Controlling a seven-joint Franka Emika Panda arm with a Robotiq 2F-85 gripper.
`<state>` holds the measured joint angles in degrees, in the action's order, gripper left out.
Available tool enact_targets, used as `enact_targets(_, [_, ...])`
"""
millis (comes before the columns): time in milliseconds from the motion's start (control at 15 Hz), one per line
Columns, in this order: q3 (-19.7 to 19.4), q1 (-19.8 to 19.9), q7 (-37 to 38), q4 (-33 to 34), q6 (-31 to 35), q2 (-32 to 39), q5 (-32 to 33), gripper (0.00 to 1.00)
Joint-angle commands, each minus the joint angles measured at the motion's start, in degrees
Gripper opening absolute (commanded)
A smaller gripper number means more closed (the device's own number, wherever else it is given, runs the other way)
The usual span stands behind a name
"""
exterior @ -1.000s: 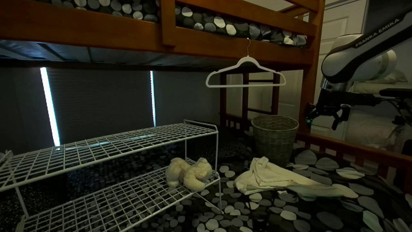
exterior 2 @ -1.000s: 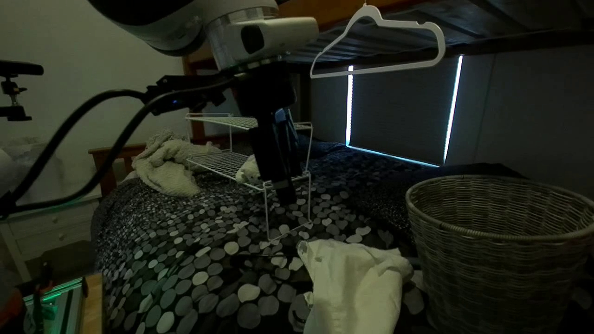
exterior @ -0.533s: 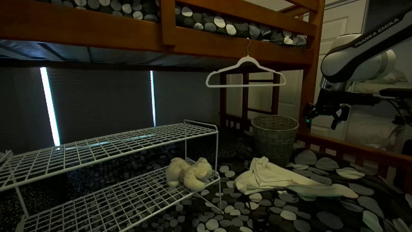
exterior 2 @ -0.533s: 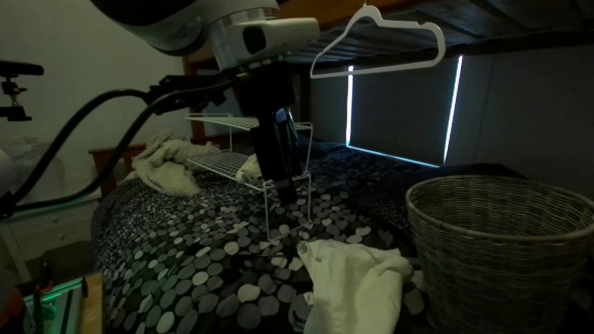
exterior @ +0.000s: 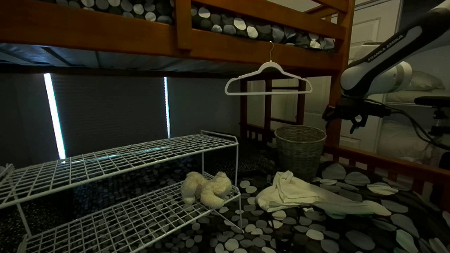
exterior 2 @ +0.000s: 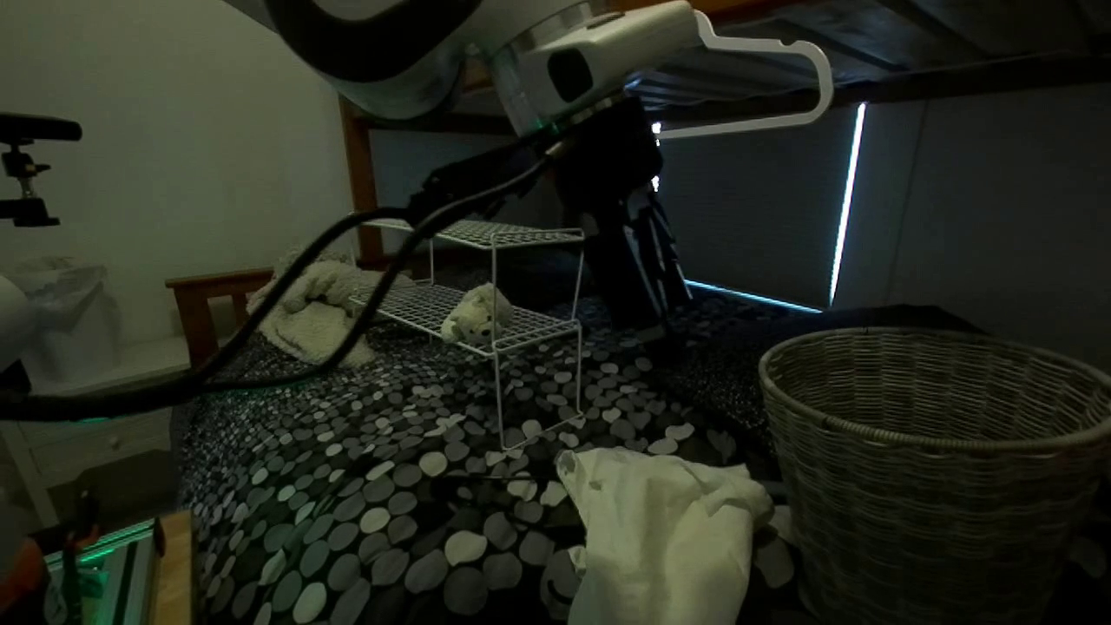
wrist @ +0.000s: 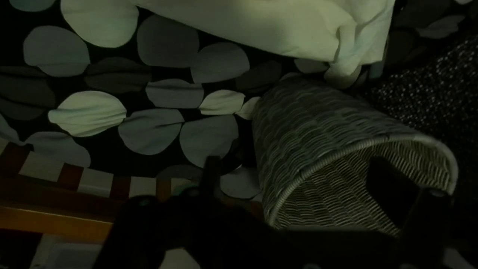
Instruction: Tip the basket over
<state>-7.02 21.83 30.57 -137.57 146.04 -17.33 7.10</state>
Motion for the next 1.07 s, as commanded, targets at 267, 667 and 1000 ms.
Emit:
enact_targets(267, [-2.65,-0.52,14.94,11.92,3.71,16.35,-0.51,1.0])
enact_targets(667, [-6.83,-2.36,14.31,16.99,9.11,23.9,-7.04,1.0])
enact_targets(1000, [-6.02,-3.14,7.42,18.47,15.7,28.68,-19.71,1.0])
